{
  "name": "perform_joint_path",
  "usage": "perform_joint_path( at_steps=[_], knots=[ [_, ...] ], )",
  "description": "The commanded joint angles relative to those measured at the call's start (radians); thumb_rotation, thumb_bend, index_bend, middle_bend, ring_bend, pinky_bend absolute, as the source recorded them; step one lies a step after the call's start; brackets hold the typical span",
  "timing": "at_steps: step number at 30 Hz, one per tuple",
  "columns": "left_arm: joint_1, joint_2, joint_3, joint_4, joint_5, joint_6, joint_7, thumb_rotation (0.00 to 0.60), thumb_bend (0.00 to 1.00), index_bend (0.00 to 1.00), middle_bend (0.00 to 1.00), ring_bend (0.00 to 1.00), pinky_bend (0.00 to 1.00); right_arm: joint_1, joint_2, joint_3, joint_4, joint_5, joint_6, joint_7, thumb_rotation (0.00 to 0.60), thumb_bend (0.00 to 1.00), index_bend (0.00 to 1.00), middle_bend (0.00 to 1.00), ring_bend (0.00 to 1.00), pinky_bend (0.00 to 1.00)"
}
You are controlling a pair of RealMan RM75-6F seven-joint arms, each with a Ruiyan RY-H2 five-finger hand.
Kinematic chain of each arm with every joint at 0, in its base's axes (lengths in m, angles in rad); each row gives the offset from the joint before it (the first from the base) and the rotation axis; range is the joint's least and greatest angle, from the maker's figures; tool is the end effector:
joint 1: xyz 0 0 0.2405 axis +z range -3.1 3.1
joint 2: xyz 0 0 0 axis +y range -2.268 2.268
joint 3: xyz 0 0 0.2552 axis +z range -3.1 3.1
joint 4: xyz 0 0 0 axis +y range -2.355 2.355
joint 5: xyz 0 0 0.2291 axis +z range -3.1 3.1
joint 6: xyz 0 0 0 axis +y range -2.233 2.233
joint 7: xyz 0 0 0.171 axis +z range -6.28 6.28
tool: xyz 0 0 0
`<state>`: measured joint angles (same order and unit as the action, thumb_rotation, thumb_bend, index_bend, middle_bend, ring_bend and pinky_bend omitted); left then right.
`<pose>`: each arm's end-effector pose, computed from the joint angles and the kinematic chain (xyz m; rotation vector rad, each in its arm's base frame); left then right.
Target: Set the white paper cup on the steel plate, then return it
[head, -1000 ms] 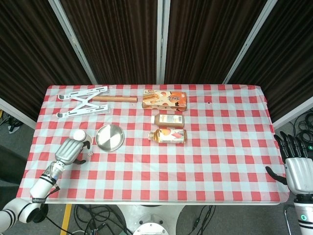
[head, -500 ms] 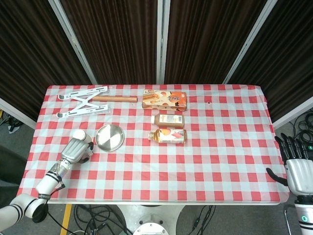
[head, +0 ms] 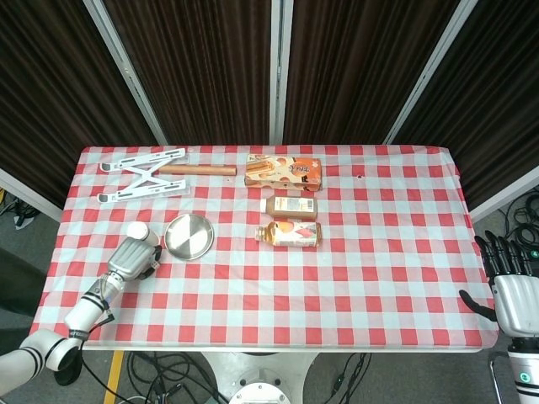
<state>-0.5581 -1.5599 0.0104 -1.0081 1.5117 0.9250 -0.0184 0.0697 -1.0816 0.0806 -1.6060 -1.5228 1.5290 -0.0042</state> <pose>-0.3044 0.3473 -0.0326 -1.9773 -0.8287 -0.6267 -0.3155 -0.2116 0.1645 1.3673 -0.8104 0.9214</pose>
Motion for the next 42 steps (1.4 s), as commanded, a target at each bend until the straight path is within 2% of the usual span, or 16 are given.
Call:
perform_joint_path(
  at_steps=[1,7,13,22,28,32,38,42],
  knots=[
    [0.001,0.005,-0.001,-0.01,0.002,0.014,0.001,0.6,0.35,0.53,0.96,0.95,1.0,-0.002,0.001,-0.001,0.0,-0.001,0.002,0.001,0.6,0.09,0.0,0.03,0.0,0.0],
    [0.006,0.055,-0.01,-0.119,0.007,0.067,0.027,0.6,0.35,0.54,0.96,0.95,1.0,-0.007,0.001,-0.003,0.0,-0.006,0.01,0.003,0.6,0.09,0.0,0.03,0.0,0.0],
    [-0.025,0.076,-0.041,-0.217,-0.012,0.052,0.065,0.6,0.35,0.54,0.96,0.95,1.0,-0.01,0.001,-0.005,0.003,-0.009,0.014,0.01,0.6,0.09,0.0,0.03,0.0,0.0],
    [-0.137,0.011,-0.148,-0.182,-0.18,-0.101,0.212,0.6,0.35,0.54,0.95,0.94,1.0,-0.013,0.006,-0.005,0.009,-0.015,0.02,0.025,0.6,0.09,0.0,0.03,0.0,0.0],
    [-0.19,-0.042,-0.168,-0.116,-0.295,-0.177,0.347,0.6,0.35,0.49,0.94,0.94,1.0,-0.017,0.007,-0.007,0.018,-0.012,0.021,0.039,0.6,0.09,0.0,0.03,0.0,0.0],
    [-0.202,-0.052,-0.171,-0.119,-0.367,-0.2,0.411,0.6,0.34,0.41,0.92,0.93,1.0,-0.023,0.007,-0.008,0.025,-0.009,0.026,0.048,0.6,0.09,0.0,0.03,0.0,0.0],
    [-0.175,-0.022,-0.17,-0.199,-0.399,-0.103,0.469,0.6,0.26,0.27,0.81,0.9,0.99,-0.02,0.005,-0.007,0.035,-0.015,0.024,0.06,0.6,0.09,0.0,0.03,0.0,0.0],
    [-0.112,0.048,-0.172,-0.33,-0.379,0.025,0.442,0.6,0.22,0.26,0.71,0.79,0.97,-0.017,0.005,-0.005,0.039,-0.023,0.026,0.067,0.6,0.09,0.0,0.03,0.0,0.0]
  ],
)
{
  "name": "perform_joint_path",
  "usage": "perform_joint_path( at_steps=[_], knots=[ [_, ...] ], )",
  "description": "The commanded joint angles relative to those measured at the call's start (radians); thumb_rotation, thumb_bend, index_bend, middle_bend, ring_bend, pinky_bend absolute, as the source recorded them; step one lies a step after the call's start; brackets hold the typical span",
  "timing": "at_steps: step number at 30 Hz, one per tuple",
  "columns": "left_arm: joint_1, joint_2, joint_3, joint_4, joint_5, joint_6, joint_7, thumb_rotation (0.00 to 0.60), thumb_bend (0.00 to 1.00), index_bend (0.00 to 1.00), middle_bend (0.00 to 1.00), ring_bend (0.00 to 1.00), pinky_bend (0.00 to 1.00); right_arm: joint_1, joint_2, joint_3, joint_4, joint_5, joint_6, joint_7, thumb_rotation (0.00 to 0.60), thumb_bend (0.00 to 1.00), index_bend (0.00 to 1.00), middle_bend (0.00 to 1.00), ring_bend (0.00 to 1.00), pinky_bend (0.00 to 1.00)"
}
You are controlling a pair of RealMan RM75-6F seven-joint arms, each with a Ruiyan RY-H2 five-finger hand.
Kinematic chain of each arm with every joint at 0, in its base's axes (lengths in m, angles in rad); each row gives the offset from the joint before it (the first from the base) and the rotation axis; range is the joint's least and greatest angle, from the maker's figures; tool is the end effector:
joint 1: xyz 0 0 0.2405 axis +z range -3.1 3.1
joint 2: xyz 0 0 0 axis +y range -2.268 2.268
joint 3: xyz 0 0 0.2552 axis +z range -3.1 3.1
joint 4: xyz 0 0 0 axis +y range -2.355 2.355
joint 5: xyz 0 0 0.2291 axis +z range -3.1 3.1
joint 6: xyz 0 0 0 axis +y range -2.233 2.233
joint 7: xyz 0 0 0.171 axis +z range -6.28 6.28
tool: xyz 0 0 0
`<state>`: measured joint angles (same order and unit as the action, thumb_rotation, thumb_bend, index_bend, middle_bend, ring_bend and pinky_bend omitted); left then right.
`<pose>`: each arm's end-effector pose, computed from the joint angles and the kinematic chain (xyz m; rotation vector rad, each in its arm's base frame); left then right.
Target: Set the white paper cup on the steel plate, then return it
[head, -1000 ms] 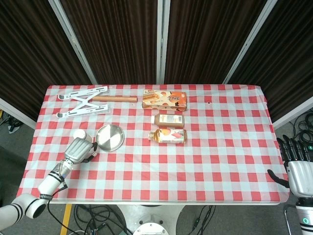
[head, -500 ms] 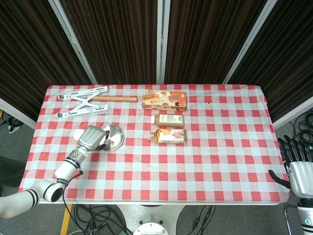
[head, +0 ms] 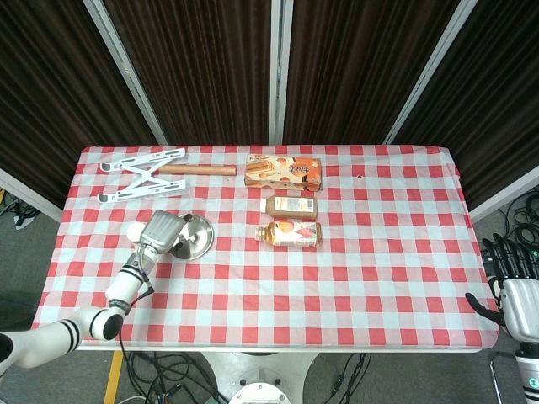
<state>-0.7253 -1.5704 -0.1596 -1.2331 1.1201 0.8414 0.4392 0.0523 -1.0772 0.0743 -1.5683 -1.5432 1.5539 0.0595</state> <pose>-0.2080 0.4006 -0.0425 -1.8971 -0.7715 -0.6320 -0.3227 -0.2048 0.1714 1.3583 -0.8144 0.9465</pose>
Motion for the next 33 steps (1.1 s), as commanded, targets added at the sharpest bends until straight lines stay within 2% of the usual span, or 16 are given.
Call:
perform_joint_path(
  at_steps=[1,4,6,9,12,14,16,18,25,33],
  knots=[
    [0.085,0.085,-0.004,-0.15,0.026,0.158,-0.048,0.6,0.22,0.26,0.69,0.75,0.97,0.001,0.002,0.001,0.003,-0.003,0.002,0.006,0.6,0.09,0.0,0.03,0.0,0.0],
    [0.161,0.147,0.002,-0.232,0.06,0.264,-0.139,0.6,0.2,0.28,0.66,0.69,0.94,0.001,0.006,0.004,0.006,-0.003,0.004,0.01,0.6,0.09,0.0,0.03,0.0,0.0],
    [0.202,0.183,0.01,-0.27,0.069,0.298,-0.203,0.6,0.18,0.3,0.62,0.65,0.89,0.002,0.007,0.004,0.007,-0.006,0.006,0.011,0.6,0.09,0.0,0.03,0.0,0.0],
    [0.26,0.228,0.018,-0.307,0.071,0.327,-0.326,0.6,0.15,0.31,0.52,0.49,0.73,0.003,0.007,0.004,0.011,-0.012,0.009,0.015,0.6,0.09,0.0,0.03,0.0,0.0],
    [0.301,0.237,0.015,-0.283,0.058,0.332,-0.455,0.6,0.13,0.31,0.42,0.36,0.57,0.004,0.008,0.005,0.012,-0.014,0.01,0.018,0.6,0.09,0.0,0.03,0.0,0.0],
    [0.32,0.215,0.006,-0.236,0.04,0.329,-0.533,0.6,0.12,0.3,0.33,0.26,0.41,0.005,0.009,0.006,0.011,-0.013,0.009,0.016,0.6,0.09,0.0,0.03,0.0,0.0],
    [0.328,0.187,-0.001,-0.18,0.025,0.301,-0.614,0.6,0.11,0.27,0.26,0.19,0.33,0.006,0.009,0.006,0.009,-0.012,0.007,0.015,0.6,0.09,0.0,0.03,0.0,0.0],
    [0.327,0.161,-0.01,-0.129,0.019,0.271,-0.684,0.6,0.09,0.24,0.22,0.16,0.28,0.009,0.01,0.006,0.006,-0.013,0.004,0.012,0.6,0.09,0.0,0.03,0.0,0.0],
    [0.304,0.062,-0.056,0.029,-0.007,0.164,-0.878,0.6,0.07,0.2,0.19,0.15,0.27,0.011,0.013,0.005,-0.006,-0.011,-0.001,-0.003,0.6,0.09,0.0,0.03,0.0,0.0],
    [0.265,0.008,-0.058,0.12,0.045,0.072,-0.996,0.6,0.07,0.23,0.21,0.15,0.27,0.017,0.018,0.006,-0.023,-0.01,-0.012,-0.021,0.6,0.09,0.0,0.03,0.0,0.0]
  ],
)
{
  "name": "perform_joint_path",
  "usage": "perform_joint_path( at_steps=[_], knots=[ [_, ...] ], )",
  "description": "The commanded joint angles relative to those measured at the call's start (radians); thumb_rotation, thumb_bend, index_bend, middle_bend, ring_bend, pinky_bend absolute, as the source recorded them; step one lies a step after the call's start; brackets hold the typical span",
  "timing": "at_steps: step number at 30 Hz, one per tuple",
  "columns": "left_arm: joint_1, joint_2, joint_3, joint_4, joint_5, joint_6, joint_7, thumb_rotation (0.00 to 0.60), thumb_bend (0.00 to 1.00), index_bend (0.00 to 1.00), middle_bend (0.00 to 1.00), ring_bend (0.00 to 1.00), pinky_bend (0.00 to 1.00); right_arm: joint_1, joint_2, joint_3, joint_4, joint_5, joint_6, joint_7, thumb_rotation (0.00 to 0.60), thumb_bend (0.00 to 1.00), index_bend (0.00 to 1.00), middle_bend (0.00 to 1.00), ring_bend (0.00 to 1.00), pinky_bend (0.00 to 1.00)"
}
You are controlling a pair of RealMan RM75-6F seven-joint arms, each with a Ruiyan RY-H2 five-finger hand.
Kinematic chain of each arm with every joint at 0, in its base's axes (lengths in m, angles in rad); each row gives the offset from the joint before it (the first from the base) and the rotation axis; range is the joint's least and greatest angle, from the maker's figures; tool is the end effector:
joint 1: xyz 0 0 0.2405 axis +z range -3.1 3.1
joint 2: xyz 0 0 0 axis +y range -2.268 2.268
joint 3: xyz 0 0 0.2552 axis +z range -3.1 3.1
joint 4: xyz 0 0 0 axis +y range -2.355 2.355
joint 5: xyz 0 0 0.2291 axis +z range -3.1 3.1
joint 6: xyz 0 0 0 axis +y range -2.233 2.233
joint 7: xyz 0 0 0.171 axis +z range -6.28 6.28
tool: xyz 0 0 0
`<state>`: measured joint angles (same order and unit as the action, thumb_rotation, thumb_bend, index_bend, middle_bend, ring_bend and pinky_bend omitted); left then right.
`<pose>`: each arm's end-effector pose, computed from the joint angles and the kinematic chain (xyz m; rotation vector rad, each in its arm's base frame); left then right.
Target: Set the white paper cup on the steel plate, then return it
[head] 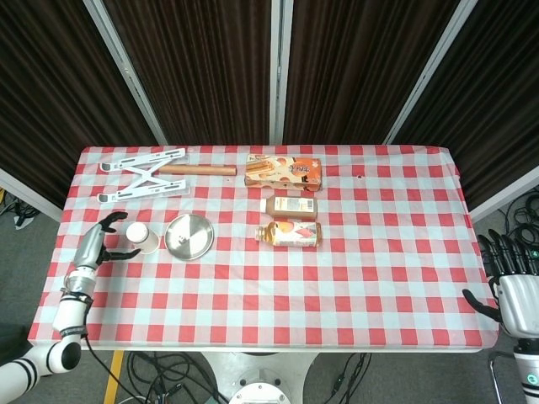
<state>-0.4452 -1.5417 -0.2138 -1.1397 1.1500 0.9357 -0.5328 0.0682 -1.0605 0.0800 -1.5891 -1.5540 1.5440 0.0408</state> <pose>-0.3292 0.3582 0.0097 -1.1034 -1.6068 -1.1293 -0.3149 -0.2110 0.1731 1.3839 -0.7927 0.9506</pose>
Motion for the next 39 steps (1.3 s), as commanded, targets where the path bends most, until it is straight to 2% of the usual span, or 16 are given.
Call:
perform_joint_path(
  at_steps=[1,7,16,20,24,27,32,35,39],
  knots=[
    [-0.02,-0.03,-0.006,0.042,0.019,-0.029,-0.035,0.6,0.07,0.24,0.22,0.15,0.27,0.002,0.001,0.001,-0.004,0.0,-0.003,-0.004,0.6,0.09,0.0,0.03,0.0,0.0],
    [-0.031,-0.072,-0.014,0.107,0.029,-0.045,-0.071,0.6,0.07,0.26,0.27,0.18,0.27,0.004,0.001,0.002,-0.009,0.007,-0.008,-0.011,0.6,0.09,0.0,0.03,0.0,0.0],
    [-0.021,-0.138,-0.033,0.193,0.036,-0.002,-0.117,0.6,0.08,0.39,0.38,0.25,0.3,0.007,-0.001,0.003,-0.008,0.012,-0.013,-0.01,0.6,0.09,0.0,0.03,0.0,0.0],
    [-0.017,-0.161,-0.041,0.224,0.047,0.028,-0.133,0.6,0.17,0.49,0.48,0.34,0.36,0.007,-0.002,0.002,-0.006,0.012,-0.014,-0.009,0.6,0.09,0.0,0.04,0.0,0.0],
    [-0.02,-0.164,-0.044,0.242,0.065,0.046,-0.142,0.6,0.23,0.56,0.55,0.4,0.4,0.009,-0.003,0.0,-0.004,0.009,-0.016,-0.007,0.6,0.09,0.0,0.04,0.0,0.0],
    [-0.023,-0.138,-0.047,0.202,0.09,0.07,-0.145,0.6,0.24,0.57,0.56,0.41,0.41,0.007,-0.003,0.001,-0.001,0.008,-0.011,-0.004,0.6,0.09,0.0,0.04,0.0,0.0],
    [-0.045,-0.07,-0.045,0.064,0.153,0.115,-0.085,0.6,0.23,0.57,0.56,0.41,0.41,0.01,-0.005,0.001,0.005,0.009,-0.014,0.004,0.6,0.09,0.0,0.04,0.0,0.0],
    [-0.083,-0.054,-0.055,0.014,0.155,0.079,-0.053,0.6,0.23,0.57,0.56,0.41,0.41,0.012,-0.009,0.001,0.015,0.009,-0.017,0.015,0.6,0.09,0.0,0.04,0.0,0.0],
    [-0.137,-0.076,-0.066,0.02,0.134,0.014,-0.011,0.6,0.23,0.57,0.56,0.41,0.41,0.011,-0.011,-0.001,0.029,0.009,-0.019,0.029,0.6,0.09,0.0,0.04,0.0,0.0]
  ],
)
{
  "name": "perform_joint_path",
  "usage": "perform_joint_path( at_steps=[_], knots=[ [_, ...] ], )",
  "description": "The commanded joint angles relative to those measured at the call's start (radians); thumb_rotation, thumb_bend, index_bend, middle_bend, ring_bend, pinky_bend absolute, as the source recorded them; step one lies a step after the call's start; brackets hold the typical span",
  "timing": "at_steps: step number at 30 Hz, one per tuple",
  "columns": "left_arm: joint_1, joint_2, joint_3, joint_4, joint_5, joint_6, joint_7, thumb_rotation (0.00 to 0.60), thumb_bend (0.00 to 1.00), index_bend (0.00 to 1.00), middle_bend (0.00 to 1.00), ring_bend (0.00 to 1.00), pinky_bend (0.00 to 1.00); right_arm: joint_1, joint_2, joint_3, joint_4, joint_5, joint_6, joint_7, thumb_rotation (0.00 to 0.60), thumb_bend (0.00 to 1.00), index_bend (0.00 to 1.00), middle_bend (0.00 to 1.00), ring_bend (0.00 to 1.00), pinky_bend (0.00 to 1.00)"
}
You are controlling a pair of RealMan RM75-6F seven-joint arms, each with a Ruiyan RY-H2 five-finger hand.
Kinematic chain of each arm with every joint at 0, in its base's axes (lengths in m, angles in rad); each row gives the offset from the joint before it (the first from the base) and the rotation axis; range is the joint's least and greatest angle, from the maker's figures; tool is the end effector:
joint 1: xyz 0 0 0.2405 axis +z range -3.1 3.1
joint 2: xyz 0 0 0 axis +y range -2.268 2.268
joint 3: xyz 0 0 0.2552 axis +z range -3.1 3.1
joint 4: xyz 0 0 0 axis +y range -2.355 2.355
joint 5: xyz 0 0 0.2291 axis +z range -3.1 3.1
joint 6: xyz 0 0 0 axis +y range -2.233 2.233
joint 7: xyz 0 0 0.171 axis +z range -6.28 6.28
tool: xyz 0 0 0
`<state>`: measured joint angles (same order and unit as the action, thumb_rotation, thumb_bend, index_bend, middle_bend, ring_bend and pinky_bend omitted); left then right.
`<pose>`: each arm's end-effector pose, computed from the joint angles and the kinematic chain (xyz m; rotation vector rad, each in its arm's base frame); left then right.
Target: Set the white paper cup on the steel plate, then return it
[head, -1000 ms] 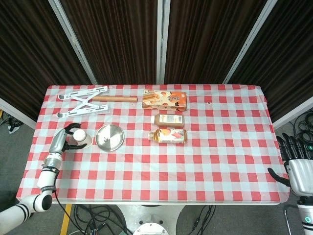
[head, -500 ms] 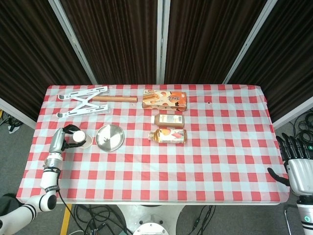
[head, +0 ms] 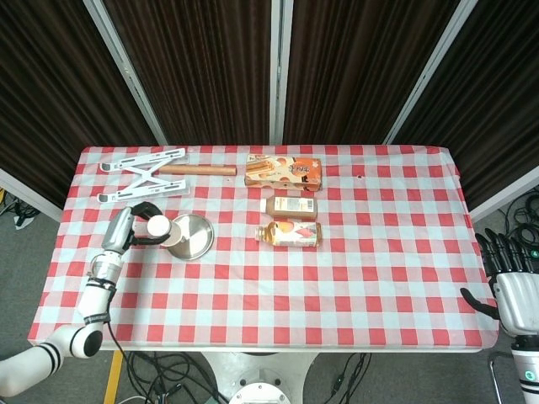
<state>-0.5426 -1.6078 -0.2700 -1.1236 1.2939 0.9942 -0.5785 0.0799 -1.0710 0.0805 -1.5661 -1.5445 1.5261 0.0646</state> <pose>-0.2544 0.3938 -0.0022 -1.2576 -1.5222 -1.3527 -0.3192 -0.2154 0.1705 1.3861 -0.8110 0.9523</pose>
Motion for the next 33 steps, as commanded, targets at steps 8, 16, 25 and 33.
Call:
perform_joint_path(
  at_steps=[8,16,25,33],
  knots=[
    [-0.099,-0.091,0.0,0.104,-0.049,-0.123,0.097,0.6,0.23,0.56,0.56,0.41,0.41,0.001,0.004,0.002,0.011,0.011,-0.008,0.011,0.6,0.09,0.0,0.04,0.0,0.0],
    [-0.088,-0.121,0.008,0.157,-0.077,-0.127,0.106,0.6,0.24,0.56,0.56,0.41,0.41,0.004,0.0,0.0,0.021,0.013,-0.015,0.023,0.6,0.09,0.0,0.04,0.0,0.0],
    [-0.098,-0.144,0.015,0.118,-0.028,-0.084,0.072,0.6,0.24,0.56,0.56,0.41,0.41,0.003,0.002,-0.002,0.017,0.011,-0.012,0.019,0.6,0.09,0.0,0.04,0.0,0.0],
    [-0.108,-0.168,0.002,0.2,-0.065,-0.112,0.086,0.6,0.24,0.56,0.56,0.41,0.41,0.001,0.004,-0.001,0.011,0.01,-0.006,0.016,0.6,0.09,0.0,0.04,0.0,0.0]
  ],
)
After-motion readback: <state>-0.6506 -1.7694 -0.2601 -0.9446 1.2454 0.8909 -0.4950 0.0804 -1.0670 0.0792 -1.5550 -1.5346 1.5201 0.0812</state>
